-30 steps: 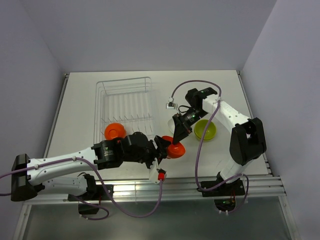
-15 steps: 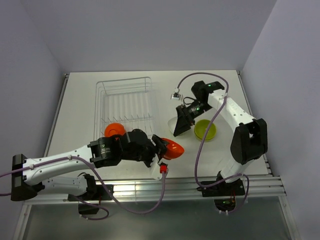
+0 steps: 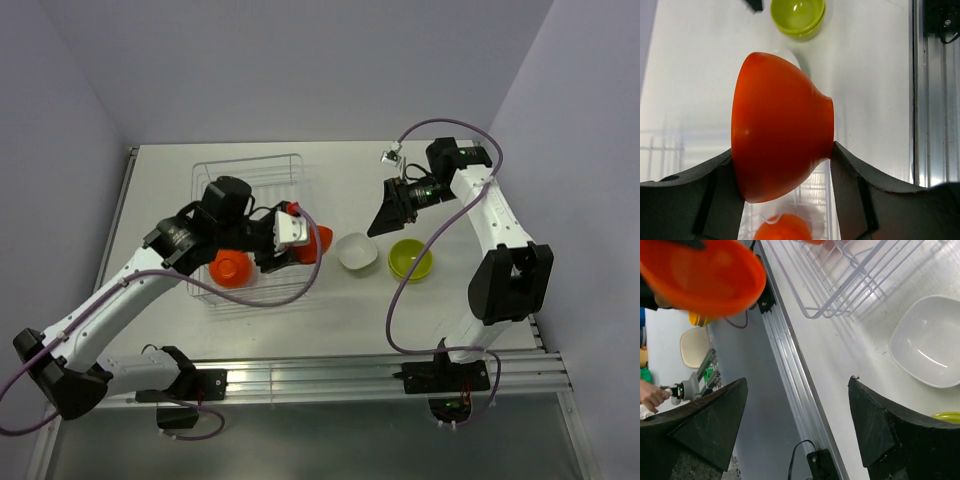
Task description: Load the bowls into the dish rack
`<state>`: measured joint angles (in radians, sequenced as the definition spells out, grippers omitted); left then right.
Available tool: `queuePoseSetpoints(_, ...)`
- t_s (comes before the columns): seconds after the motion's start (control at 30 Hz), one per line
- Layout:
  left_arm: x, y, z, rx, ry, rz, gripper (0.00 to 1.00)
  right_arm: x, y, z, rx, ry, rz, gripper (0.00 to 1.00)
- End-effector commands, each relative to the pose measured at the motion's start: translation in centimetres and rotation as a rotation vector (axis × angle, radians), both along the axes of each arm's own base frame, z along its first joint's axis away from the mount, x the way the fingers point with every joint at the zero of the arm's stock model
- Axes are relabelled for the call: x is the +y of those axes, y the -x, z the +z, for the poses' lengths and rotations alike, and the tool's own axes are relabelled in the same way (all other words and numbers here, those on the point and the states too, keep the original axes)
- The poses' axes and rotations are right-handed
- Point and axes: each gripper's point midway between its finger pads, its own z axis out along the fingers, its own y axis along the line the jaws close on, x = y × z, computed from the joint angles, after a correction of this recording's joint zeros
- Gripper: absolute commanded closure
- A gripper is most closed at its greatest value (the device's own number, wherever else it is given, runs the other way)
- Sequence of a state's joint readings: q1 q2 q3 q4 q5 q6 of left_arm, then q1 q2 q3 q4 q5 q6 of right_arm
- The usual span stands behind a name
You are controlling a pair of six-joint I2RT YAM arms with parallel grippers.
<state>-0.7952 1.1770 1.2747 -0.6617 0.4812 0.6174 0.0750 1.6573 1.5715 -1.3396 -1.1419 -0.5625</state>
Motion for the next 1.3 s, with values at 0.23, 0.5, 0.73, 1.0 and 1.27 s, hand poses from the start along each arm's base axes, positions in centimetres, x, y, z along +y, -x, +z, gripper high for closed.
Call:
queuePoseSetpoints(0.23,5.5,-3.0,-0.6,0.338,0.041,0.038,0.98,0.1,3.8,0.4,0.087,-0.039,0.025,0.1)
queuePoseSetpoints(0.5,7.6,-3.6,-5.4,0.495,-0.113,-0.005,0.96,0.2,4.6,-0.4,0.115,-0.054,0.032,0.09)
queuePoseSetpoints(0.73,8.0,-3.7,-8.4,0.591,-0.202,-0.064,0.92,0.2,4.9,-0.8,0.127,-0.052,0.036,0.08)
queuePoseSetpoints(1.0,7.7,-5.7,-8.3,0.516,-0.181,-0.001,0.76,0.1,4.7,-1.0,0.123,-0.043,0.037,0.08)
queuePoseSetpoints(1.27,8.0,-7.6,-4.7,0.449,-0.085,0.106,0.52,0.1,1.5,-1.0,0.018,0.071,-0.068,0.09)
